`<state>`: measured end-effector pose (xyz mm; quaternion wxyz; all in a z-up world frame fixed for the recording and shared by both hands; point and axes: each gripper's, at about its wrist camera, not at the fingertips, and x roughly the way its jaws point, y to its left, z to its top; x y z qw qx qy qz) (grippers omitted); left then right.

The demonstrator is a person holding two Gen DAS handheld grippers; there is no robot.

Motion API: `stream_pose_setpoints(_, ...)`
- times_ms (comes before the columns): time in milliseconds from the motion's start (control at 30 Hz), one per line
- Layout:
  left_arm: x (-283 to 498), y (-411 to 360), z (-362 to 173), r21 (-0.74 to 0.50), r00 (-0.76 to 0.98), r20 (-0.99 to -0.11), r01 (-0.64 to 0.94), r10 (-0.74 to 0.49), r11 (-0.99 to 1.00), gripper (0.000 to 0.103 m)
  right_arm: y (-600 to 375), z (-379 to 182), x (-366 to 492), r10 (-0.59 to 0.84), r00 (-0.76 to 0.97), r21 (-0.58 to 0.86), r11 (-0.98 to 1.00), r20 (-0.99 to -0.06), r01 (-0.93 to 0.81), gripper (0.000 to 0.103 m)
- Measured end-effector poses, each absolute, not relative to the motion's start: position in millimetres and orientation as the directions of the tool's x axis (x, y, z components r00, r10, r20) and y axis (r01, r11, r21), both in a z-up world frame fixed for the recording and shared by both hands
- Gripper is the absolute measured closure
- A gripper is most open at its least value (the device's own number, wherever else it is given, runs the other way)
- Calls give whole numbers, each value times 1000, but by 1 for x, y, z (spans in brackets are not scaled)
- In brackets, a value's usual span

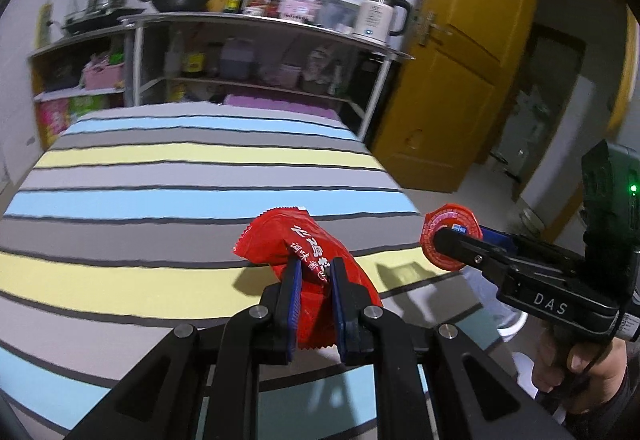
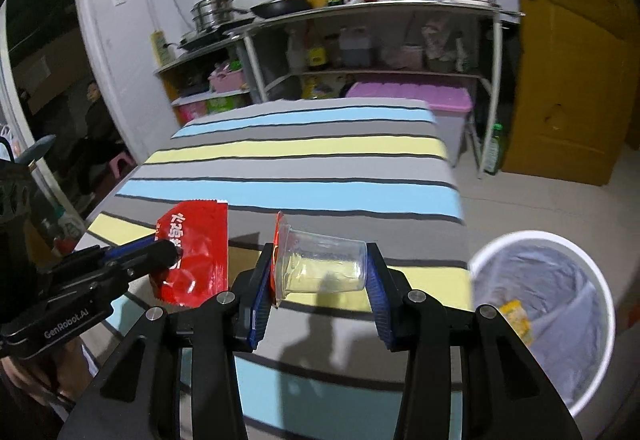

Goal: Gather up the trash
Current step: 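Carry the red bag and clear cup over the bin and open both tools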

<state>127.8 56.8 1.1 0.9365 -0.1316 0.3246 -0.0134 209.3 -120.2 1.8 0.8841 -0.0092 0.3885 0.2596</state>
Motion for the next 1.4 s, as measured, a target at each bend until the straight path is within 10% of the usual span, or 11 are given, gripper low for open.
stream_pose_setpoints(1400,230,-135,-24,-189,641,-675,329,-365,925,89,-308,-30,213,177,653,142,984,-736,-107,57)
